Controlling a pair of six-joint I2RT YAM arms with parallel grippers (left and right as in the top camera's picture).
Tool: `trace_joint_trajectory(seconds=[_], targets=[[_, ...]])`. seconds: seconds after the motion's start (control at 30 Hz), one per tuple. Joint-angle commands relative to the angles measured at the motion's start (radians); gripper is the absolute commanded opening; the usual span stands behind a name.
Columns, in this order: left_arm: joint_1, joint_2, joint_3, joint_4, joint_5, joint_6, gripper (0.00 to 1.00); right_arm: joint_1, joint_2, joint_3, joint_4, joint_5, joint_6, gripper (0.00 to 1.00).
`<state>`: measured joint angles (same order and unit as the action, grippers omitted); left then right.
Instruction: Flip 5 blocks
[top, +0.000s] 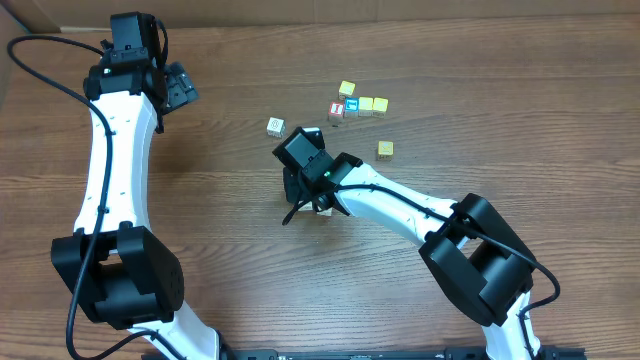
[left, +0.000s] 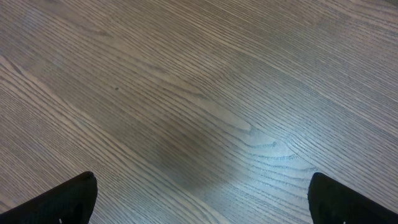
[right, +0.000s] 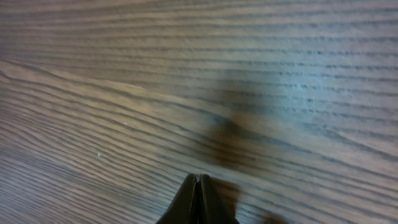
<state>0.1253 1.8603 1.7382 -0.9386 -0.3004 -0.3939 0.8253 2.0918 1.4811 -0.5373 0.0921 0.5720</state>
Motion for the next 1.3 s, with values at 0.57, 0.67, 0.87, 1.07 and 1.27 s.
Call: trace_joint_trajectory(seconds=[0.57, 0.67, 0.87, 1.07, 1.27], targets=[[0.003, -0.015, 0.018, 0.001, -0.014, -0.022, 1.00, -0.001, -0.026, 0.021, -0.082, -0.045, 0.000, 0.04], [0.003, -0.015, 0.018, 0.001, -0.014, -0.022, 1.00, -0.004, -0.046, 0.046, -0.085, -0.039, -0.040, 0.04], [0.003, -0.015, 0.018, 0.001, -0.014, -0.022, 1.00, -0.062, -0.099, 0.149, -0.213, -0.042, 0.012, 0.04], [0.003, -0.015, 0.018, 0.001, -0.014, -0.022, 1.00, -0.166, -0.089, 0.141, -0.365, -0.108, 0.088, 0.04], [0.003, -0.015, 0.018, 0.001, -0.014, -0.022, 1.00, -0.192, -0.079, 0.013, -0.294, -0.172, 0.082, 0.04]])
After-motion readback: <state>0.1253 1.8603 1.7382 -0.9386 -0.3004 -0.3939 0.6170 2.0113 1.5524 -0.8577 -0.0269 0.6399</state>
